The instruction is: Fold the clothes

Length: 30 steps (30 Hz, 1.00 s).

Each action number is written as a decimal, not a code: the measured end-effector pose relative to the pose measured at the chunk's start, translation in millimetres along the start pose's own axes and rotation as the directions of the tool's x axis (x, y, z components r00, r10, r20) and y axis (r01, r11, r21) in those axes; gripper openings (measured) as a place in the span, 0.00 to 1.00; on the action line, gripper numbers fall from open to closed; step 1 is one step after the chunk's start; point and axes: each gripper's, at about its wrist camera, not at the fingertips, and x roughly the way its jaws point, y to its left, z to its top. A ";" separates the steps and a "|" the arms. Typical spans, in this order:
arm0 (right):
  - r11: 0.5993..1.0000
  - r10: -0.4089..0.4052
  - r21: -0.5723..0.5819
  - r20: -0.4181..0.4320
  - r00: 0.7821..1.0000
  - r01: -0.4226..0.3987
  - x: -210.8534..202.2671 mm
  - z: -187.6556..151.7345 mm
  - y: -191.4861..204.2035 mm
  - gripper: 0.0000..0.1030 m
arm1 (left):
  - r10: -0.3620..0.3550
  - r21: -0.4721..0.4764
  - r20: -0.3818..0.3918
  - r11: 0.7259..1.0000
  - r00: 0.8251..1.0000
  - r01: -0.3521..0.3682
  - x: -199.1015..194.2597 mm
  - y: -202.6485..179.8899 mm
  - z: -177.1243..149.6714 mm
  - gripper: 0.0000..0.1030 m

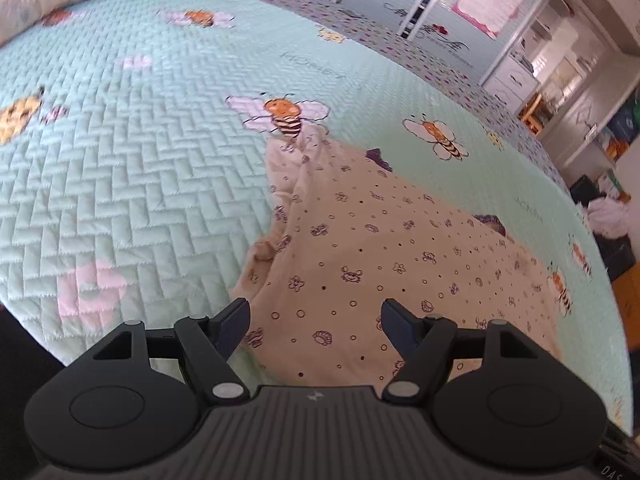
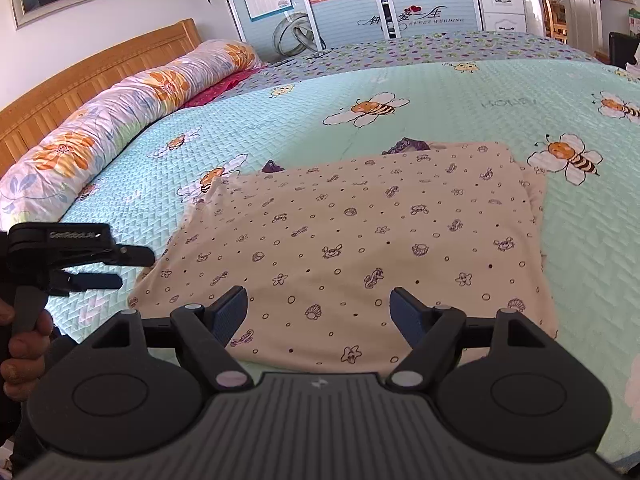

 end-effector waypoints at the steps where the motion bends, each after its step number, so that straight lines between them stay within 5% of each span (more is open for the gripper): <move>1: 1.000 -0.005 -0.002 0.000 1.000 0.005 1.0 2.0 0.5 0.76 | -0.017 -0.050 -0.012 0.999 1.000 0.017 1.5 12.8 0.6 0.73; 7: 1.000 -0.008 -0.008 -0.008 1.000 0.007 12.1 18.0 11.3 0.76 | -0.142 -0.276 -0.032 0.953 0.989 0.128 11.2 66.9 -0.4 0.73; 13: 0.997 0.035 -0.068 -0.014 0.999 -0.036 30.9 42.7 43.4 0.76 | -0.349 -0.484 -0.030 0.825 0.937 0.292 29.5 92.7 -3.2 0.75; 17: 0.993 0.058 -0.105 -0.018 0.998 -0.059 44.4 59.9 66.9 0.76 | -0.398 -0.528 -0.006 0.780 0.917 0.335 34.2 96.5 -7.3 0.78; 25: 0.972 0.040 -0.227 -0.102 0.994 -0.063 102.0 109.6 128.3 0.76 | -0.439 -0.522 -0.003 0.767 0.899 0.372 42.6 84.5 -5.9 0.79; 30: 0.967 0.021 -0.239 -0.257 0.966 -0.085 173.7 152.6 166.6 0.76 | -0.469 -0.520 -0.047 0.765 0.882 0.379 55.0 75.4 -7.5 0.60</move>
